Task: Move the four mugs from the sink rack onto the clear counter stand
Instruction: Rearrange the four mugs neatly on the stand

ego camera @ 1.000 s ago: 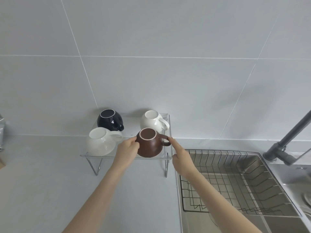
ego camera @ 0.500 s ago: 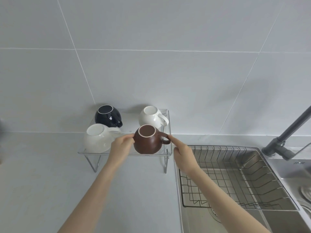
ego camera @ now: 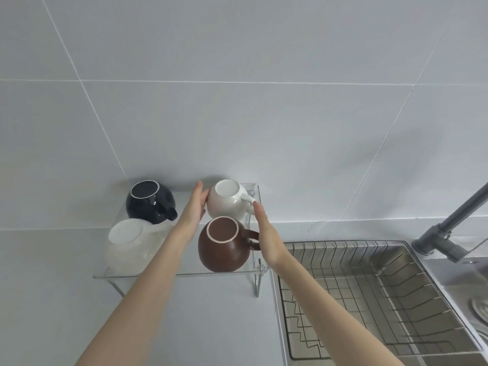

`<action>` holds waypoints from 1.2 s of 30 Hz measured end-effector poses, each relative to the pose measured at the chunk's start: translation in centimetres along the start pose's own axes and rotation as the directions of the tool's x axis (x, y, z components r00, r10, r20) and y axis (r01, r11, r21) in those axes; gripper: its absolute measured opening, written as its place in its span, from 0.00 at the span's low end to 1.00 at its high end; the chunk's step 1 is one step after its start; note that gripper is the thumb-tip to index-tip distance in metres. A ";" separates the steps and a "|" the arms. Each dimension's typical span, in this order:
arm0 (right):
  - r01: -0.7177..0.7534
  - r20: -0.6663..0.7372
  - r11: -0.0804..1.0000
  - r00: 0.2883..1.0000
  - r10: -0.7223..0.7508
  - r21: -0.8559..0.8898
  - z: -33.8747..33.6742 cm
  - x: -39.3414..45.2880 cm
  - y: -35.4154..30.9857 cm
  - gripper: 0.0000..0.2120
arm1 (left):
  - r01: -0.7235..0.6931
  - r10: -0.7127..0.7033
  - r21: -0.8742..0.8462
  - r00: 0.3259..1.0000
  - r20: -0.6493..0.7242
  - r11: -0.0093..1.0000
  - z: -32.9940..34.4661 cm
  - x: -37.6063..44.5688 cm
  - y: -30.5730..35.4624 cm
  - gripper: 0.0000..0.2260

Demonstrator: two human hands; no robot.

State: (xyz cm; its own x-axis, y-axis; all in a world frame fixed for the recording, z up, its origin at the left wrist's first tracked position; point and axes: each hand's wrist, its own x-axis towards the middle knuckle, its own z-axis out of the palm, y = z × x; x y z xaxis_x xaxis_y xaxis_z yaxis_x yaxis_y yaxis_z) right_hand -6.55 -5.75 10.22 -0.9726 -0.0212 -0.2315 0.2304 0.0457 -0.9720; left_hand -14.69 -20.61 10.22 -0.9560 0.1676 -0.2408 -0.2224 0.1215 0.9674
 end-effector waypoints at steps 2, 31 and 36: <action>0.010 -0.012 1.000 1.000 -0.010 0.004 -0.2 -0.1 -0.4 0.16 | -0.022 0.022 -0.043 1.000 0.000 0.999 0.0 0.1 -0.5 0.26; -0.053 0.198 0.997 0.979 0.043 0.049 10.8 2.9 -4.9 0.30 | 0.008 0.029 0.123 0.953 -0.302 0.992 -13.6 -1.6 2.8 0.27; -0.120 0.233 0.992 0.966 0.111 0.027 13.1 3.7 -4.3 0.25 | 0.017 -0.001 0.102 0.987 -0.158 0.995 -14.4 -0.9 1.8 0.26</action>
State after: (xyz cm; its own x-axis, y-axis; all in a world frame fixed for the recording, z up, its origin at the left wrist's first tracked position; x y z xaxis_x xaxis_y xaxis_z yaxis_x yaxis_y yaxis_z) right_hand -10.73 -19.09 13.01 -0.9069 -0.2478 -0.3407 0.3466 0.0206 -0.9378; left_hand -16.95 -34.66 13.38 -0.9740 0.0107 -0.2262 -0.2182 0.2237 0.9499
